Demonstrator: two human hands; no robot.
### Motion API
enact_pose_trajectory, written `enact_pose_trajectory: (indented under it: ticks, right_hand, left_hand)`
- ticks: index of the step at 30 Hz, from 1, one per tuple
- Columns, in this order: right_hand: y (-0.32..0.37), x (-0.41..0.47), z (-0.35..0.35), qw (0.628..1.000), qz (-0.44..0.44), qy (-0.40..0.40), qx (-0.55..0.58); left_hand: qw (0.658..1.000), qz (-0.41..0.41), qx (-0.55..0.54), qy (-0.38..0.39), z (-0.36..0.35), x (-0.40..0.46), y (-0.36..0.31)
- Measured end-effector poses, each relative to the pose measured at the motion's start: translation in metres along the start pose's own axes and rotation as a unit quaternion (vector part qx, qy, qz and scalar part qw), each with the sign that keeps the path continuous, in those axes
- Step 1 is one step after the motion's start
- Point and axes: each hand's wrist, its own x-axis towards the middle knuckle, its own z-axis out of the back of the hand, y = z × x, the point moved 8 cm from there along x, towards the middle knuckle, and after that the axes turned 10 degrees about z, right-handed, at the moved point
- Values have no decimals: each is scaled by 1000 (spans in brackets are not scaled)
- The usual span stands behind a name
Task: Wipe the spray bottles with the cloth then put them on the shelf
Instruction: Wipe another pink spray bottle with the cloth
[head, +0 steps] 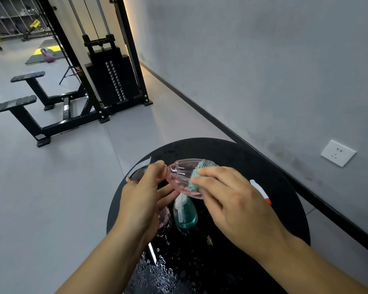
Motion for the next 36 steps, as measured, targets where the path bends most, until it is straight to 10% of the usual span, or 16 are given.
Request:
enact_pose_trajectory:
  ticks: [36]
  right_hand:
    - [-19,-5,10,995,-80,-47,33]
  left_hand:
    - [999,-27,-23,32,-6,1,3]
